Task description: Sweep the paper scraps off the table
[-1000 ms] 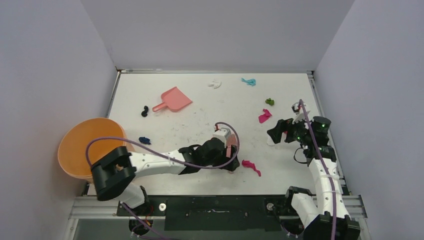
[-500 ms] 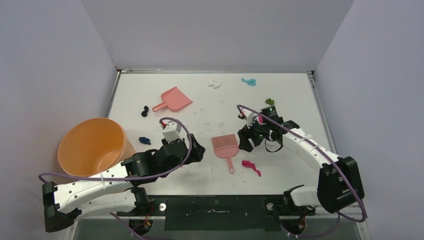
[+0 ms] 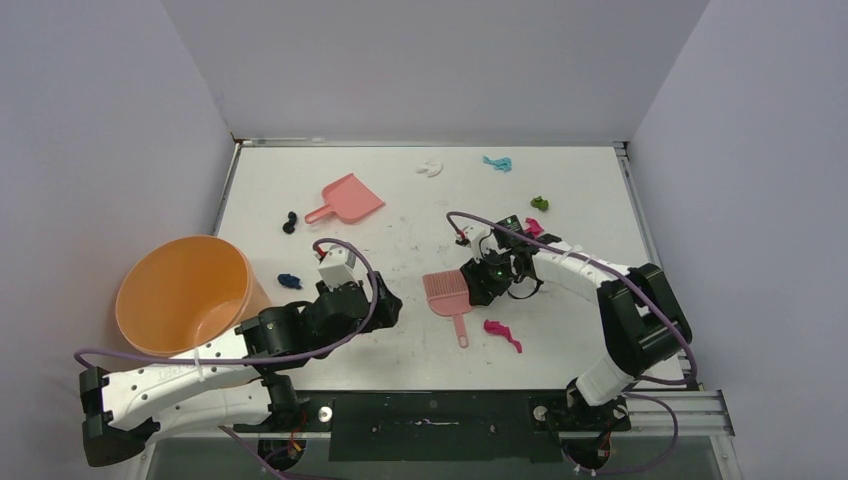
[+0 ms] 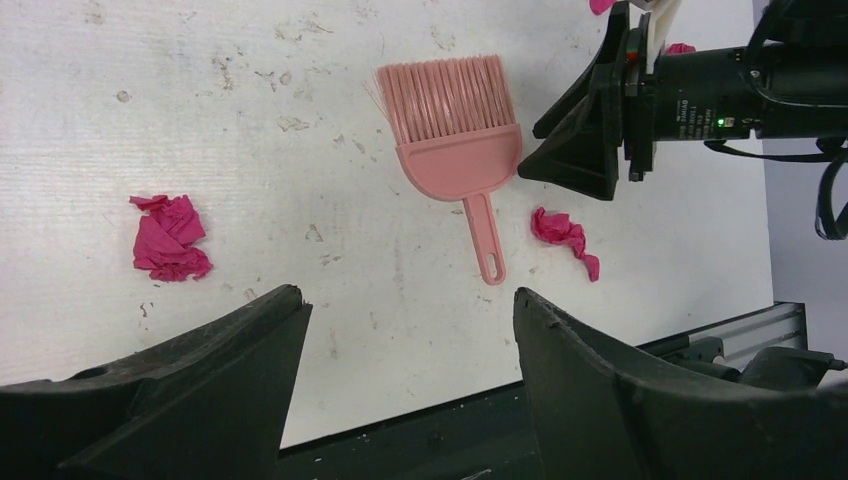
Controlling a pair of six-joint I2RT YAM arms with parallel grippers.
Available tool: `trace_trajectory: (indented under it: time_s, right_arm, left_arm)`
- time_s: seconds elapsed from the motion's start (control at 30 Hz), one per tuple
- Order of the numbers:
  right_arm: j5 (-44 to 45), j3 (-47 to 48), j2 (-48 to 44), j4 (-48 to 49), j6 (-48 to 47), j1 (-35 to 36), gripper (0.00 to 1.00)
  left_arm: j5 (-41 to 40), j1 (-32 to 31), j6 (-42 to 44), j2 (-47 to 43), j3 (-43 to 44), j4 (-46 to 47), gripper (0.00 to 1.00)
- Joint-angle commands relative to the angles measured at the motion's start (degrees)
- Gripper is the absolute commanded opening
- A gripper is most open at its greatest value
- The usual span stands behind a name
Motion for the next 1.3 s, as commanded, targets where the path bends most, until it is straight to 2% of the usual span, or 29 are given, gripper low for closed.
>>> trace_trajectory:
  time_s: [0.0, 0.23, 0.4, 0.57, 0.67, 0.77, 0.93, 1.0, 1.07, 1.17, 1.27]
  right_arm:
    - [4.5, 2.4, 1.8, 2.7, 1.4, 0.5, 0.47]
    - [5.6, 4.0, 5.2, 3.1, 0.6, 1.2, 0.34]
    - [7.1, 5.9, 7.7, 2.5, -2.4, 1.8, 0.21]
    - [11.6, 7.3, 6.9, 6.2, -6.4, 1.7, 0.13]
    - [12.7, 10.4, 7.5, 6.6, -6.6, 1.3, 0.12]
    - [10.3, 14.5, 7.3, 3.5, -4.0, 0.6, 0.16]
    - [5.0, 16.2, 5.2, -0.8, 2.1, 1.0, 0.53]
    - [4.8, 15.9, 5.7, -2.3, 2.4, 1.6, 0.63]
    - [5.2, 14.6, 6.1, -2.3, 2.2, 1.6, 0.62]
    - [5.3, 13.3, 7.3, -2.5, 1.4, 1.7, 0.52]
    - [4.4, 12.2, 8.2, -2.4, 1.4, 1.8, 0.46]
  left_arm:
    - [0.6, -0.3, 0.4, -0.1, 0.9, 0.2, 0.73]
    - [1.0, -0.3, -0.7, -1.1, -0.3, 1.5, 0.73]
    - [2.2, -0.4, -1.5, -0.3, -0.9, 2.1, 0.73]
    - [3.6, -0.6, -2.2, -0.1, -1.8, 3.7, 0.73]
    - [4.0, -0.6, -2.2, 0.0, -1.8, 3.8, 0.72]
    - [4.2, -0.6, -2.3, -0.2, -1.7, 3.5, 0.73]
    - [3.9, -0.7, -2.2, -0.6, -1.5, 3.5, 0.73]
    - [3.9, -0.7, -2.0, -0.5, -1.2, 3.6, 0.73]
    - [3.8, -0.7, -1.8, -0.3, -0.9, 3.8, 0.73]
    - [4.0, -0.7, -1.8, 0.0, -0.6, 3.8, 0.72]
    - [4.2, -0.7, -1.8, 0.1, -0.8, 3.9, 0.73]
